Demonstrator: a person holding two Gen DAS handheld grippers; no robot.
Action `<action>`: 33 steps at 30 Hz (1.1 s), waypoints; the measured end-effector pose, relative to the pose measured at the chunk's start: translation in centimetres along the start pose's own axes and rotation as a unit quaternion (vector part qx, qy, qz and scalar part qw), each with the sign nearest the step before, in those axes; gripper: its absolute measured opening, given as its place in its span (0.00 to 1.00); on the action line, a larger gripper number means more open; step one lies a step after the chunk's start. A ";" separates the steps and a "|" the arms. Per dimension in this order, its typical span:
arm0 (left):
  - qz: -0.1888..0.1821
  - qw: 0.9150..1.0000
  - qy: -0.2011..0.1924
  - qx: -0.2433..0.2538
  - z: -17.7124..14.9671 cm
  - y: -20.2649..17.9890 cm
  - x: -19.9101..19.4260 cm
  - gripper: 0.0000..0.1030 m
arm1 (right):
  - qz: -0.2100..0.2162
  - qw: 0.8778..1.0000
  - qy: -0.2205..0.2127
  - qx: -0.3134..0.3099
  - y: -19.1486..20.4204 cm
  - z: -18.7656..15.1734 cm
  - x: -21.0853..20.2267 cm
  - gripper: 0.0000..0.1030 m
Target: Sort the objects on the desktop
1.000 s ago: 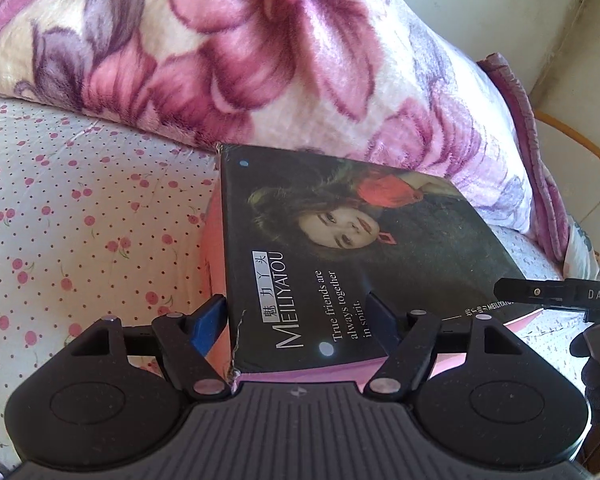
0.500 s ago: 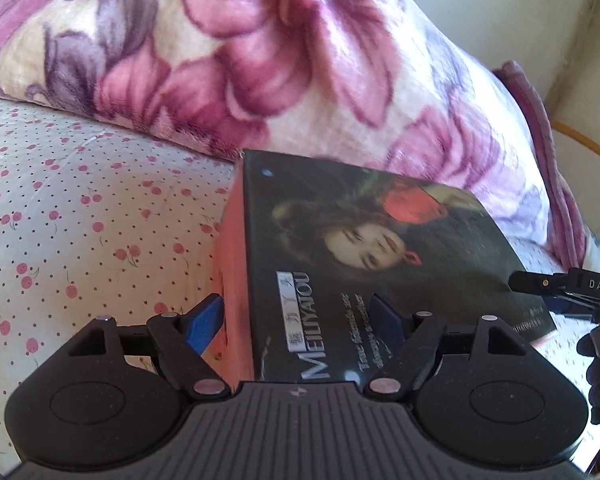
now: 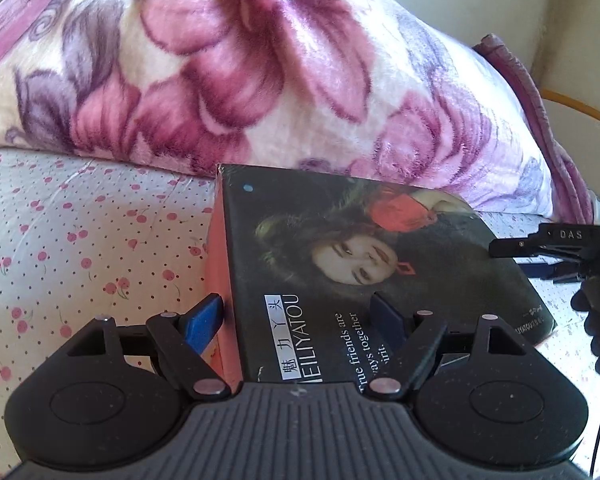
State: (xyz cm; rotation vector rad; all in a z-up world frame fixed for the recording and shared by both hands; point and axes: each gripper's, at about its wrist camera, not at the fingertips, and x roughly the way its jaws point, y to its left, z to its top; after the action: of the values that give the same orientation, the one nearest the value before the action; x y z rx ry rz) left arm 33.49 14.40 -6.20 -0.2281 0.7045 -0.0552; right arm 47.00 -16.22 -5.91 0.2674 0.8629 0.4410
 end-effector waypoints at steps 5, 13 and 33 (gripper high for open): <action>0.013 0.999 0.008 -0.031 -0.2 0.1 -0.2 0.79 | -0.011 1.000 0.002 -0.010 0.4 -0.3 -0.4 0.78; 0.025 0.997 -0.064 0.038 -1.1 -2.4 -4.7 0.79 | -0.037 0.997 0.000 -0.074 3.4 -3.6 -5.8 0.81; 0.063 0.994 -0.021 0.088 -6.8 -7.6 -15.6 0.87 | -0.019 0.992 -0.045 -0.114 10.1 -13.9 -21.8 0.95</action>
State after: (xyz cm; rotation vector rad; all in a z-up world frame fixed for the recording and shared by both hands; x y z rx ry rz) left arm 17.39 7.72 0.41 -0.0155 0.6670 0.0077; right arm 21.13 -17.09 4.05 0.0600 0.7214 0.4830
